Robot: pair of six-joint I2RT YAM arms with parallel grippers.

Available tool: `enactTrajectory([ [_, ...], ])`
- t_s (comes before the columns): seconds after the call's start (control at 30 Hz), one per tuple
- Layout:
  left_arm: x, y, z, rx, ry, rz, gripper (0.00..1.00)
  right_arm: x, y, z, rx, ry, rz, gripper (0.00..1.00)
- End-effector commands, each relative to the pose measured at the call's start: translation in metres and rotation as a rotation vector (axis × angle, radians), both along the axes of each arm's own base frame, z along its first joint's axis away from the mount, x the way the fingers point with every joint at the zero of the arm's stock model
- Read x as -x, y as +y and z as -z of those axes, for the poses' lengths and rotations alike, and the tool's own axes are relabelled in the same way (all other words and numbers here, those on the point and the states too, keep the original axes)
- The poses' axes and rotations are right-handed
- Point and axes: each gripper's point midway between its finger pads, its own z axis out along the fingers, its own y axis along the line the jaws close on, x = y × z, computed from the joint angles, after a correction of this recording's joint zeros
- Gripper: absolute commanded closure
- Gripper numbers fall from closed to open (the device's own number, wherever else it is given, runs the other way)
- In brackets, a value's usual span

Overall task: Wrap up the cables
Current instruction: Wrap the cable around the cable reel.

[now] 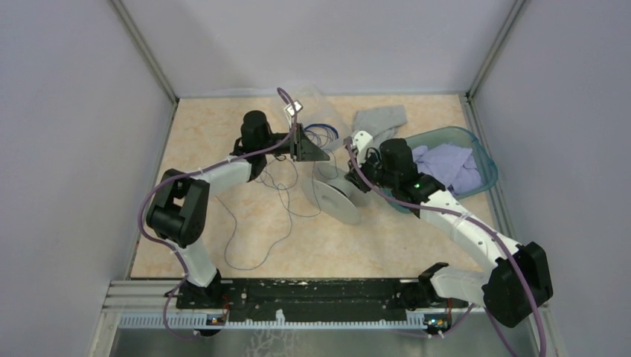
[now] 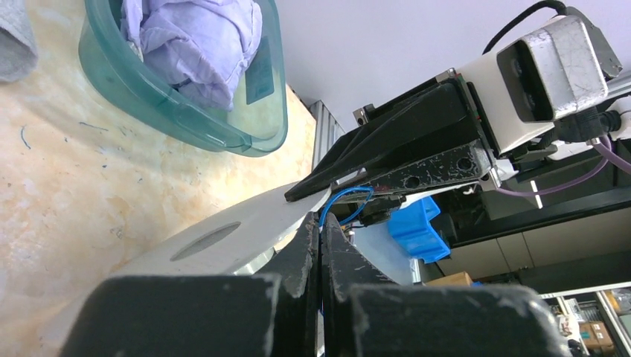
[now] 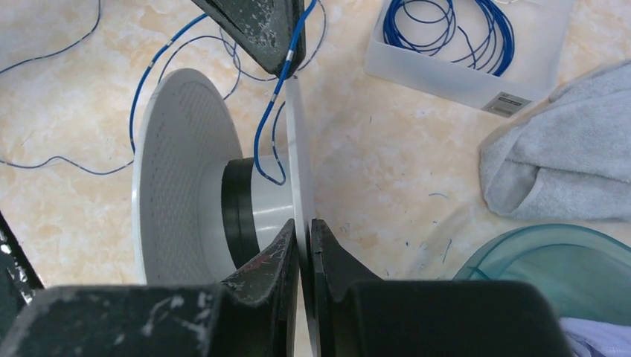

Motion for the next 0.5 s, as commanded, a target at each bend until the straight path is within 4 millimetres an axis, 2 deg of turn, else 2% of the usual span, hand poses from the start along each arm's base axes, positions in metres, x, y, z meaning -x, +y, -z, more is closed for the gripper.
enactTrajectory([
  [0.0, -0.009, -0.004, -0.013, 0.016, -0.071, 0.004, 1.00, -0.016, -0.001, -0.020, -0.037, -0.079, 0.072, 0.92],
  [0.13, -0.016, -0.009, -0.019, 0.022, -0.097, 0.010, 1.00, -0.030, -0.010, -0.027, -0.033, -0.093, 0.176, 1.00],
  [0.3, -0.026, -0.014, -0.027, 0.024, -0.132, 0.012, 1.00, -0.045, -0.023, -0.037, -0.025, -0.123, 0.298, 1.00],
  [0.47, -0.037, -0.020, -0.032, 0.032, -0.158, 0.020, 1.00, -0.055, -0.034, -0.037, -0.008, -0.141, 0.384, 1.00],
])
